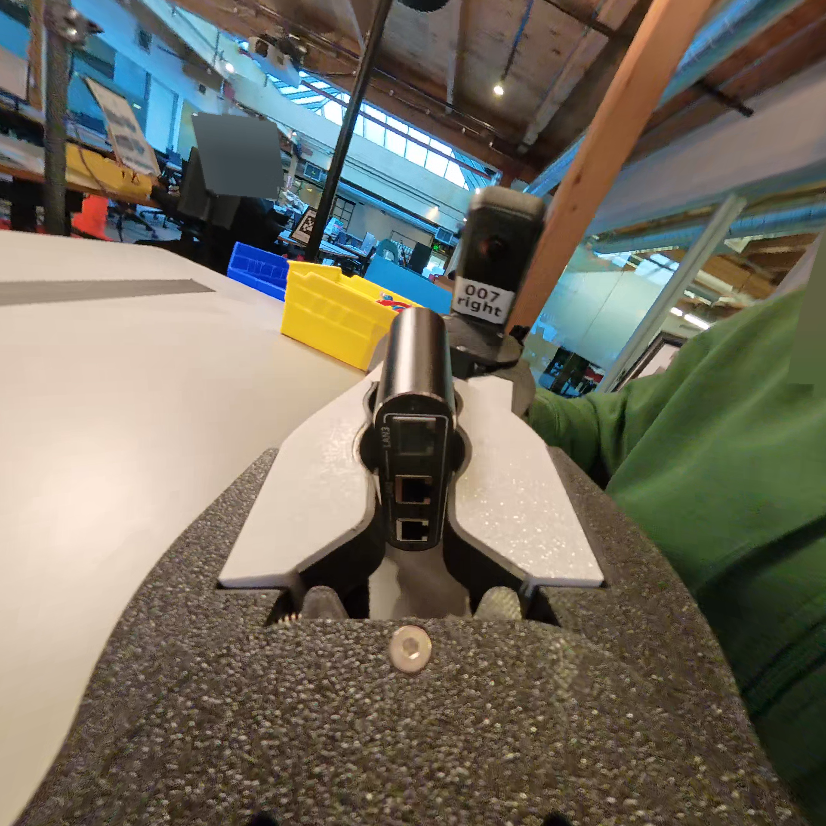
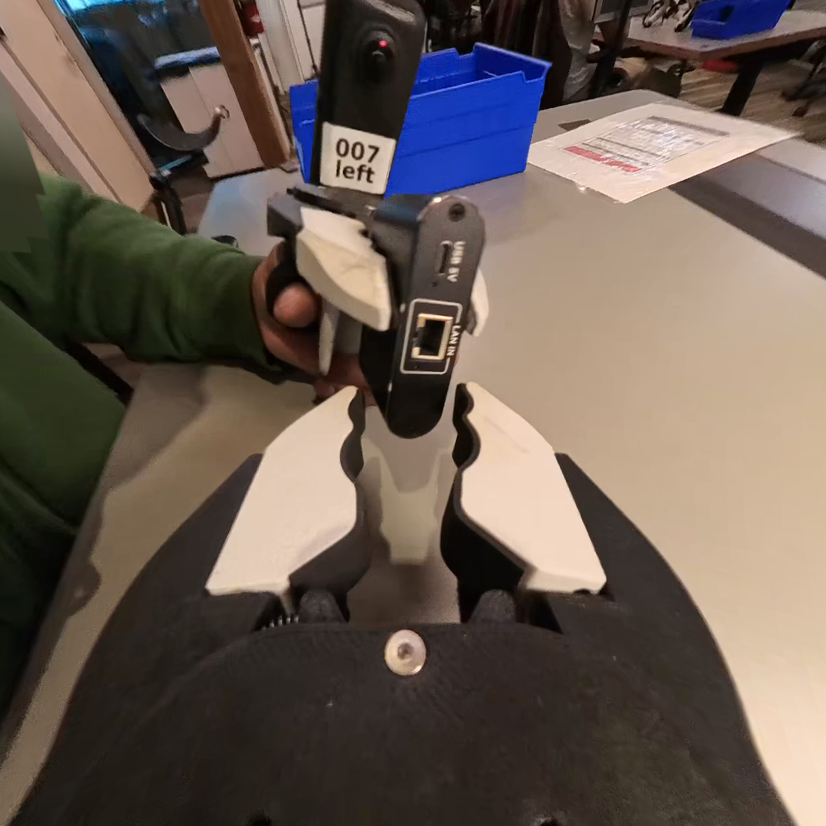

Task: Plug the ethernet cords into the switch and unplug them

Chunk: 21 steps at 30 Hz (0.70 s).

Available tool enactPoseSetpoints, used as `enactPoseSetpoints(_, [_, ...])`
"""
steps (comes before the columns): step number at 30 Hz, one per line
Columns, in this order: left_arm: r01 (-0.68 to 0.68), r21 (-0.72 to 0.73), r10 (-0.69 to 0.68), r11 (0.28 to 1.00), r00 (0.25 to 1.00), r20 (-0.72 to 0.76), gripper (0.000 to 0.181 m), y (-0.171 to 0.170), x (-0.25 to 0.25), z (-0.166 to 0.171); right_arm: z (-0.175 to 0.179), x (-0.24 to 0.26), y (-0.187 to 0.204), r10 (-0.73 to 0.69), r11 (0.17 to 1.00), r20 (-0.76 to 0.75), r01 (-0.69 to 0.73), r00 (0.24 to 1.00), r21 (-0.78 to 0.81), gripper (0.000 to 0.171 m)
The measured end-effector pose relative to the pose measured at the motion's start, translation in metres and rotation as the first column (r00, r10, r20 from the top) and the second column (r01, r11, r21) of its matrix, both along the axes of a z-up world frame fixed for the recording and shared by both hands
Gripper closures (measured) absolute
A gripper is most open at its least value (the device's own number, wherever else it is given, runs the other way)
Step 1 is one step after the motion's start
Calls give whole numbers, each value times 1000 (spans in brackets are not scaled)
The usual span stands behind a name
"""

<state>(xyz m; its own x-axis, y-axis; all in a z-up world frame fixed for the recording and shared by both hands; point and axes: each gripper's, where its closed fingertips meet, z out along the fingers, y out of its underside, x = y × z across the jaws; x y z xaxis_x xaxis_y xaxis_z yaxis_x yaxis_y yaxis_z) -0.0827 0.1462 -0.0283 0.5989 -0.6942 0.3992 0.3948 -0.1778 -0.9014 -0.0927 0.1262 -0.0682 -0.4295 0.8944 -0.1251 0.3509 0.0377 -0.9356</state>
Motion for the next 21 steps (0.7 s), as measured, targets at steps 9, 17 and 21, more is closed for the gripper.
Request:
enactPoseSetpoints(9, [15,35,-12,999,996,-87,150,-2,11,-1,-1,9,-3,11,1000,33,-12,999,7,143])
enactPoseSetpoints(17, [0,9,1,1000,999,-43,140,1,4,-1,8,35,19,-56,985,13,53,998,162,145])
enactPoseSetpoints(21, [-20,-6,20,1000,999,-35,139,4,0,-3,14,52,39,-133,970,22,126,991,207,145])
